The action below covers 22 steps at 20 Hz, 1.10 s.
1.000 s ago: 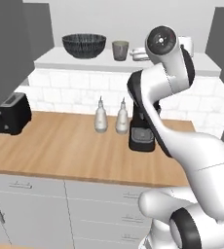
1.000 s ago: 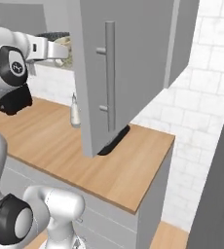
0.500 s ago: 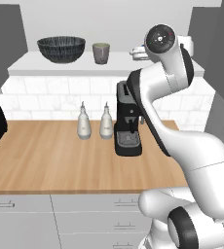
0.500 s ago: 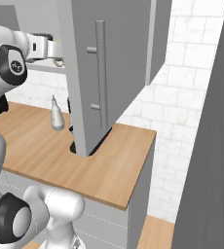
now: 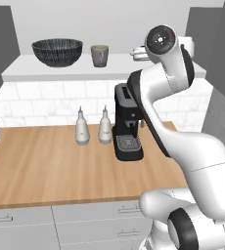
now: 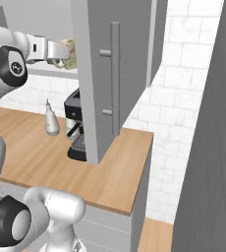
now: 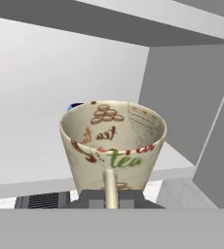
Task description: Gather all objects into one cabinet and sort the glasses and bowls to opposite sides.
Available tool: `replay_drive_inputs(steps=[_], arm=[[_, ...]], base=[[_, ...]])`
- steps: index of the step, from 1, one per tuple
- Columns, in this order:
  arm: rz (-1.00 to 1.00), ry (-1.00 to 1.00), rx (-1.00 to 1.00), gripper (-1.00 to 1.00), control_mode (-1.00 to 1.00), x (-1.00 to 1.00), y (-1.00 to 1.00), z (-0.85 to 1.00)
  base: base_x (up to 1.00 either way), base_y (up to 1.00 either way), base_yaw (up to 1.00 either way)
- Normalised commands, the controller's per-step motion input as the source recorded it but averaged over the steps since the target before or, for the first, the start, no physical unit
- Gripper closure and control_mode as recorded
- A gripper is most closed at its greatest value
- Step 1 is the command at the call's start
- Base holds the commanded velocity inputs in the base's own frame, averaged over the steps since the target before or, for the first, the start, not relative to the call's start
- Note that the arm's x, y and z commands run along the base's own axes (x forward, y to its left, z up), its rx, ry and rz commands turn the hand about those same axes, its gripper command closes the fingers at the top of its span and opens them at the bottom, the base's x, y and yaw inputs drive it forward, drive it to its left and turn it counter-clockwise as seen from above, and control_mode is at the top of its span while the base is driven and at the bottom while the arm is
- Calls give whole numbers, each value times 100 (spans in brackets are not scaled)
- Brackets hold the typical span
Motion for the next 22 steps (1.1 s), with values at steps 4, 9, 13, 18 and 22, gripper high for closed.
replay_drive_inputs(steps=[4,9,13,18,22], arm=[[0,0,0,100,100,0,0,0],[0,0,0,100,100,0,0,0],[0,0,0,100,-100,0,0,0],[27,-2,0,100,-100,0,37,-1],[34,0,2,100,-100,0,26,-13]], base=[[0,0,0],[0,0,0],[0,0,0],[0,0,0],[0,0,0]])
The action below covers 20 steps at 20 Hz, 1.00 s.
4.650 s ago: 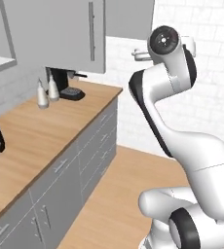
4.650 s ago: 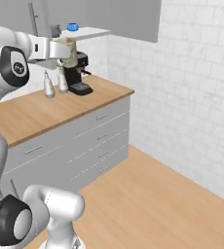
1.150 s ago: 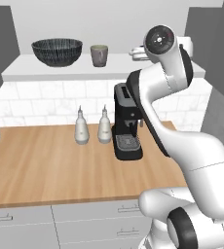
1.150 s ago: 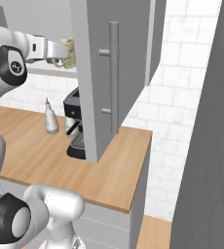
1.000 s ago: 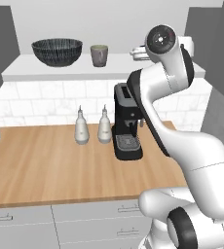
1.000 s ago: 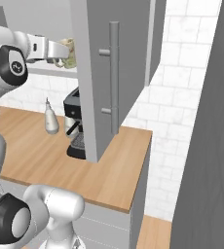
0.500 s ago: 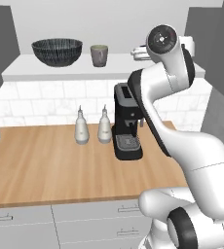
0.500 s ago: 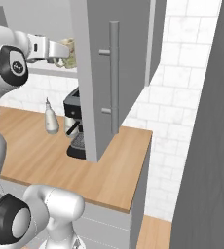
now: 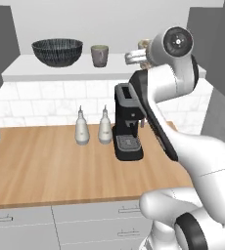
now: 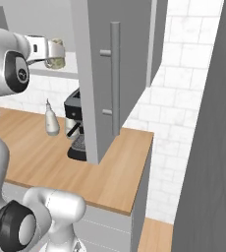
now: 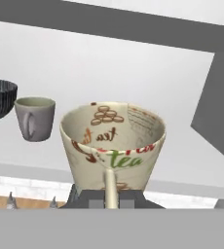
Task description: Gather all objects into one cabinet and sort the glasses and bowls to opposite sides.
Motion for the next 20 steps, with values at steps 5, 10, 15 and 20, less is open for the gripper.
replay_drive_inputs(steps=[5,10,15,20], arm=[[11,0,4,100,-100,19,0,-6],[25,3,8,100,-100,27,0,-10],[0,0,0,100,-100,18,0,0],[0,0,0,100,-100,67,0,0]], base=[[0,0,0],[0,0,0],[0,0,0],[0,0,0]])
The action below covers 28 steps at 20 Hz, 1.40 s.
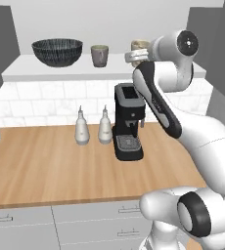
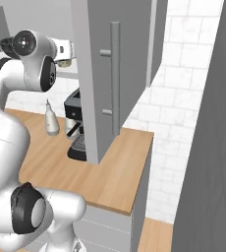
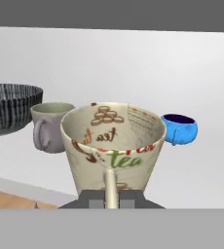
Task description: Gather all objects into one cabinet and sort the glasses and bowls to opposite sides.
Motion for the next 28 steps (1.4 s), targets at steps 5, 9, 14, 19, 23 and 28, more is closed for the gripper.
replay_drive_inputs(steps=[5,9,14,19,23,28], arm=[[0,0,1,100,-100,79,0,0],[1,-2,0,100,-100,65,0,-5],[2,-1,0,100,-100,21,0,-27],[1,0,0,100,-100,22,0,-16],[0,0,0,100,-100,57,5,0],[0,-2,0,100,-100,60,8,0]], base=[[0,0,0],[0,0,0],[0,0,0],[0,0,0],[0,0,0],[0,0,0]])
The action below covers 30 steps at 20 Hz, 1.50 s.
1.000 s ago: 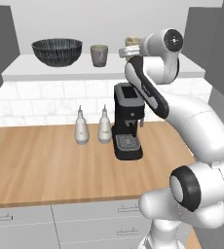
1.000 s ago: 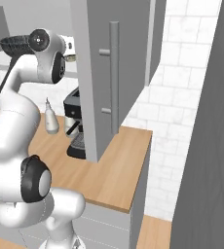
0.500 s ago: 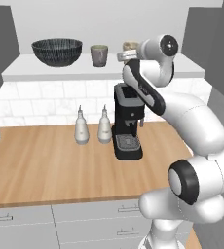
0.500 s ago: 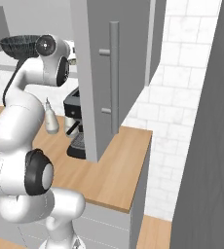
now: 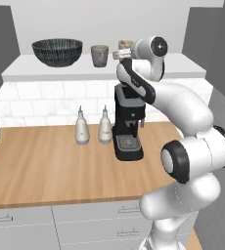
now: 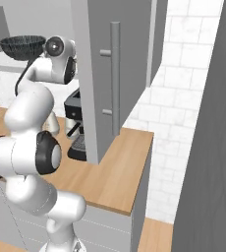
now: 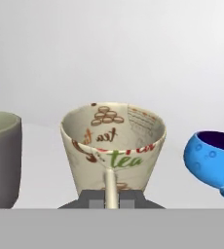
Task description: Gather all objects into one cabinet and sort the glasses and bowls to opposite sides.
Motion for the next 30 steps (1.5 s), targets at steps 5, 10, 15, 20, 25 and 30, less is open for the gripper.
replay_drive_inputs(steps=[5,10,15,20,25,30], arm=[[0,-4,0,100,-100,36,6,-23],[0,-5,0,100,-100,52,2,-2],[0,-5,0,100,-100,60,3,0],[0,-2,0,-100,-100,31,8,0],[0,-1,0,-100,-100,6,0,18],[0,-13,0,-100,-100,-52,-8,22]], base=[[0,0,0],[0,0,0],[0,0,0],[0,0,0],[0,0,0],[0,0,0]])
